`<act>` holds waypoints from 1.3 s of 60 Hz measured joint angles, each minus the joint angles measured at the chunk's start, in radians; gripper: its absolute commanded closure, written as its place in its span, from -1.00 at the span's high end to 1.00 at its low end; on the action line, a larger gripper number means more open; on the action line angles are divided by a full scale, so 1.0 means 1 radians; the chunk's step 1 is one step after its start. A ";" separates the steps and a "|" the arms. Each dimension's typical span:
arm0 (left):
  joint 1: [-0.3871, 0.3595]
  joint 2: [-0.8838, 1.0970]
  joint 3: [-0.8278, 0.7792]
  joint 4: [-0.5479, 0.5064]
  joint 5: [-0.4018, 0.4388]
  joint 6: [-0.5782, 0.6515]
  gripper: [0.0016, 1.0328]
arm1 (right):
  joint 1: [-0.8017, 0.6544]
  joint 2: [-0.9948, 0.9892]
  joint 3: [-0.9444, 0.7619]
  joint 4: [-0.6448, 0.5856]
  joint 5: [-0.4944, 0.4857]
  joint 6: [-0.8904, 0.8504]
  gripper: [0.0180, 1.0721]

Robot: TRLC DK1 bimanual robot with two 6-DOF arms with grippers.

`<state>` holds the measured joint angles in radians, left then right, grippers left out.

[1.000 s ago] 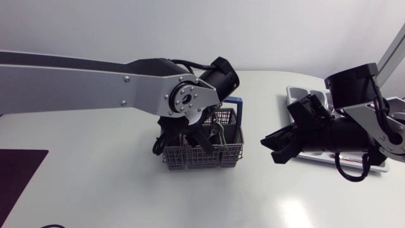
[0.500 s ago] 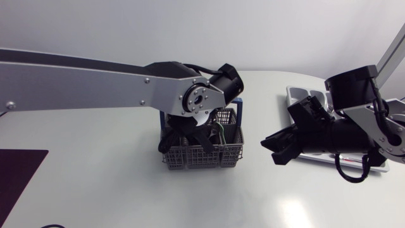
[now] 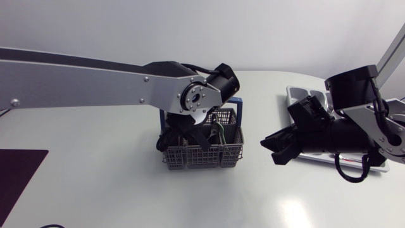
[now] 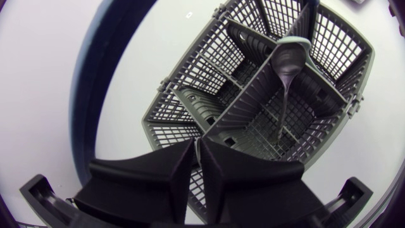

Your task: Sort the cutlery from the basket into the organizer compartments.

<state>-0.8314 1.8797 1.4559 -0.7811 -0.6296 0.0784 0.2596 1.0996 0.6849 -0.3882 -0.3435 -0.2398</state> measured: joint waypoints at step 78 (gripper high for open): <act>0.037 -0.435 0.027 -0.059 0.355 0.021 -0.94 | 0.155 -0.269 -0.026 -0.012 -0.046 -0.046 0.12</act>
<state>-0.7940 1.4445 1.4826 -0.8402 -0.2745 0.0990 0.4149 0.8303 0.6594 -0.4004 -0.3897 -0.2855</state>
